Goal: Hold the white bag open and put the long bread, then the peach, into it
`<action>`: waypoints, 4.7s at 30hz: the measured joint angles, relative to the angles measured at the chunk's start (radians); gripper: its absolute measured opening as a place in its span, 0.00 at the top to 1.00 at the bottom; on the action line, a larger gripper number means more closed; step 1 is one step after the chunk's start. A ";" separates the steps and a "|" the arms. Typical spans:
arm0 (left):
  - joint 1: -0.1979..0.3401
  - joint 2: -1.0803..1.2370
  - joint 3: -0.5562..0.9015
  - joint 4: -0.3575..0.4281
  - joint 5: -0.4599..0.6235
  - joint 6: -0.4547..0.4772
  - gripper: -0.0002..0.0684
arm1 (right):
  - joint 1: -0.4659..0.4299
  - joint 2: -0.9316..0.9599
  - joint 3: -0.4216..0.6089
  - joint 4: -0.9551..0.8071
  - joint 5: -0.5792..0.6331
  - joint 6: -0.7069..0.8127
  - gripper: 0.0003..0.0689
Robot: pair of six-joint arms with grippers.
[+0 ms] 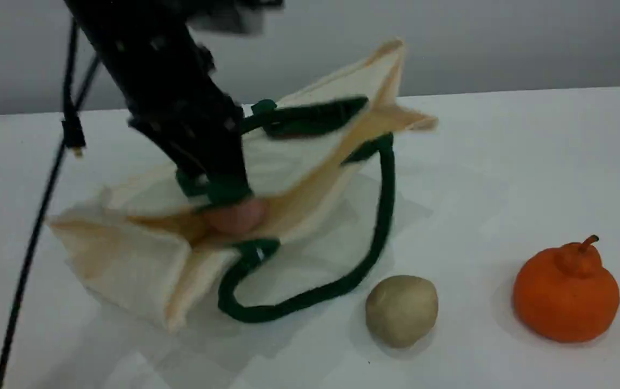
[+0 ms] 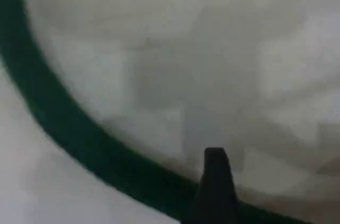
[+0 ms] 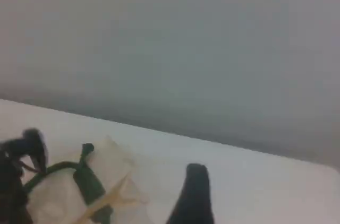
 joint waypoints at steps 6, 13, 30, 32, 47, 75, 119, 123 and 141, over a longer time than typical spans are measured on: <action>-0.072 0.020 0.000 0.009 -0.025 0.004 0.26 | 0.000 0.000 0.000 0.000 0.000 0.000 0.15; -0.080 0.019 -0.011 -0.042 -0.030 0.002 0.26 | 0.000 0.000 0.000 0.000 0.000 0.000 0.15; -0.116 -0.057 -0.109 -0.121 0.095 0.030 0.26 | 0.000 0.000 0.000 0.000 0.007 0.000 0.15; -0.116 -0.086 -0.150 -0.115 0.132 0.024 0.26 | 0.000 0.000 0.000 0.002 0.012 0.000 0.15; -0.112 -0.371 -0.245 0.358 0.326 -0.331 0.26 | 0.000 -0.077 0.000 0.011 0.033 0.000 0.15; -0.112 -1.340 0.161 0.415 0.324 -0.496 0.26 | 0.000 -0.589 0.327 0.139 0.112 0.000 0.15; -0.112 -1.895 0.850 0.373 0.188 -0.628 0.26 | 0.000 -0.638 0.906 0.134 -0.043 -0.077 0.15; -0.112 -1.895 0.866 0.363 0.178 -0.628 0.26 | 0.000 -0.638 0.906 0.134 -0.043 -0.077 0.15; -0.112 -1.917 0.864 0.372 0.181 -0.627 0.26 | 0.000 -0.638 0.906 0.134 -0.043 -0.077 0.15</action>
